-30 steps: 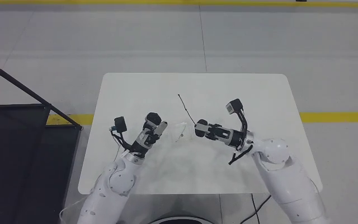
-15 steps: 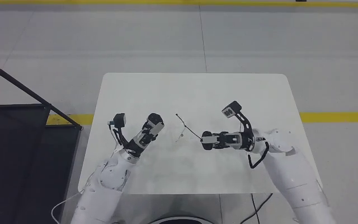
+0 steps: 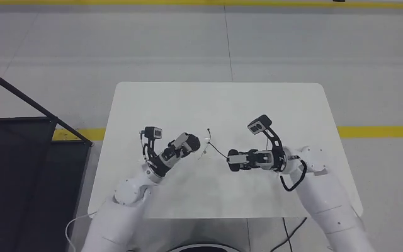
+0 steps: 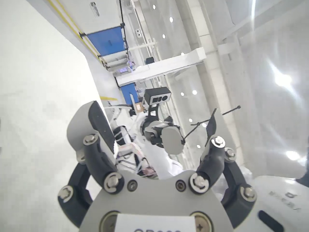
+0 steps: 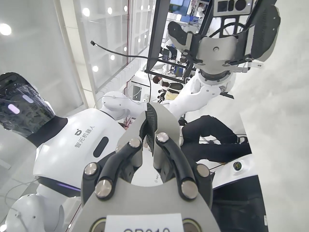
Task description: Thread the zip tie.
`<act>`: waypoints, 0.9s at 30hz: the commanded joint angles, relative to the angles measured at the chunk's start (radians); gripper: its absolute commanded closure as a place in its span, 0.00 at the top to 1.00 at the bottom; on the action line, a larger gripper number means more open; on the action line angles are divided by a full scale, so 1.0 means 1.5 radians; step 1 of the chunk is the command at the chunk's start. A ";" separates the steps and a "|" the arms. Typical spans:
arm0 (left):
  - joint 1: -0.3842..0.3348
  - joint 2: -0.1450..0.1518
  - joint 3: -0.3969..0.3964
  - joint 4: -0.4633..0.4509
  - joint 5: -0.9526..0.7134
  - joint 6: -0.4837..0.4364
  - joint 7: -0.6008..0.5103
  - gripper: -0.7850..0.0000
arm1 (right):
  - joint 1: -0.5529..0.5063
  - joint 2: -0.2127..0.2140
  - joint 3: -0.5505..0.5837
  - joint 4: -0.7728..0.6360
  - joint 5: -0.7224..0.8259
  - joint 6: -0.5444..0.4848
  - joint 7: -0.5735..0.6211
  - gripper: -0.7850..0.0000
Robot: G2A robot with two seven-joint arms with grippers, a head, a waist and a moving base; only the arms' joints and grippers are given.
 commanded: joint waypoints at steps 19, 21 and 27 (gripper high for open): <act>-0.047 -0.002 0.026 0.067 -0.212 0.073 -0.225 0.36 | 0.076 -0.030 -0.067 0.112 0.039 0.007 0.032 0.00; -0.048 -0.003 0.027 0.067 -0.213 0.070 -0.226 0.34 | 0.077 -0.031 -0.067 0.114 0.038 0.006 0.031 0.00; -0.048 -0.003 0.024 0.067 -0.230 0.069 -0.227 0.33 | 0.079 -0.033 -0.066 0.119 0.032 0.004 0.029 0.00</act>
